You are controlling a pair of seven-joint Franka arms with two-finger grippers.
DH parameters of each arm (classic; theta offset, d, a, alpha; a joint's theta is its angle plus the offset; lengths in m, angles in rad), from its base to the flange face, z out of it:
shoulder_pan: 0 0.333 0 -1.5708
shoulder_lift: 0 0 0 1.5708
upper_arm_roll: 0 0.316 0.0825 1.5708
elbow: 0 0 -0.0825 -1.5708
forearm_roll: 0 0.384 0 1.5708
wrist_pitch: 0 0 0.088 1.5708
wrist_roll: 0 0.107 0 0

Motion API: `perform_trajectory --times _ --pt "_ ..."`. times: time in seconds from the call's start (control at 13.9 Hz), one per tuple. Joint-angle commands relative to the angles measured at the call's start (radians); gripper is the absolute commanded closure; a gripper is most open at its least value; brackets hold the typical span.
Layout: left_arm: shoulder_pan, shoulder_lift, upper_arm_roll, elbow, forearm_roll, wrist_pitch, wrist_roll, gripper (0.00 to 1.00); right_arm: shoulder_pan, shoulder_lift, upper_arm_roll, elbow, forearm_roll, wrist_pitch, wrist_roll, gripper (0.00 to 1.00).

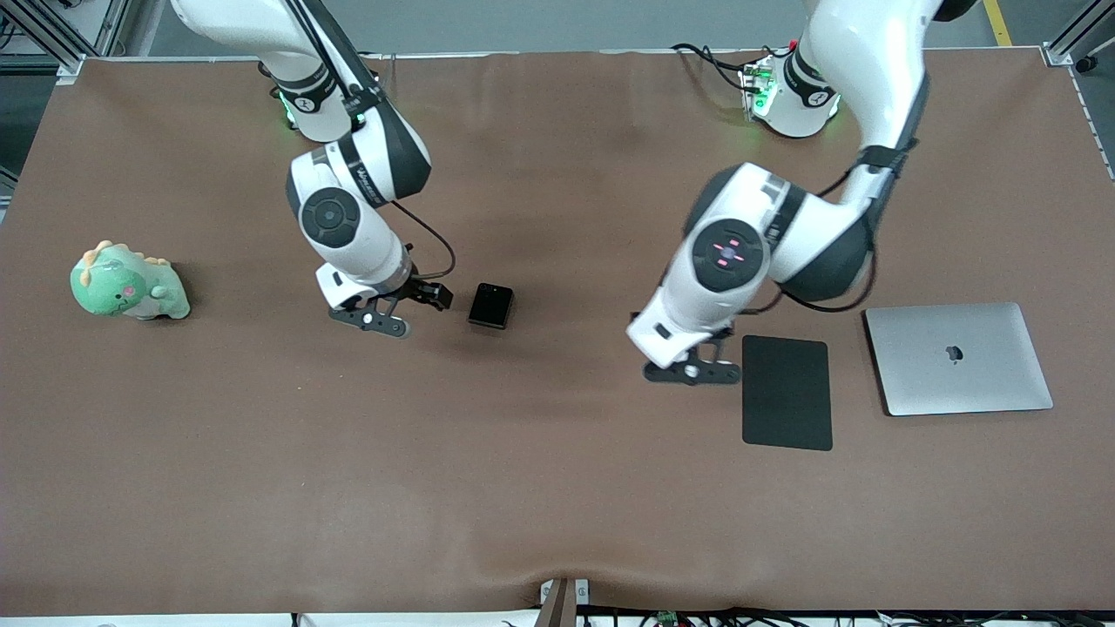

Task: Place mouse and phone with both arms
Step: 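Carry the mouse toward the mouse pad while the right gripper reaches the phone, then lower the mouse onto the pad while the right gripper grasps the phone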

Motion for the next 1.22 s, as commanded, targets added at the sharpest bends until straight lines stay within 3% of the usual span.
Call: perform_trajectory --times 0.0,0.43,1.15 --pt "0.037 -0.027 -0.008 -0.049 -0.011 -0.005 0.050 0.67 0.049 0.059 -0.008 0.005 0.022 0.102 0.010 0.00" --pt "0.139 -0.007 -0.006 -0.087 0.007 0.018 0.179 0.70 0.112 0.121 -0.008 -0.019 0.068 0.228 0.024 0.00" --pt "0.259 0.180 0.012 -0.081 0.078 0.257 0.245 0.70 0.184 0.191 -0.009 -0.019 0.076 0.320 0.096 0.00"
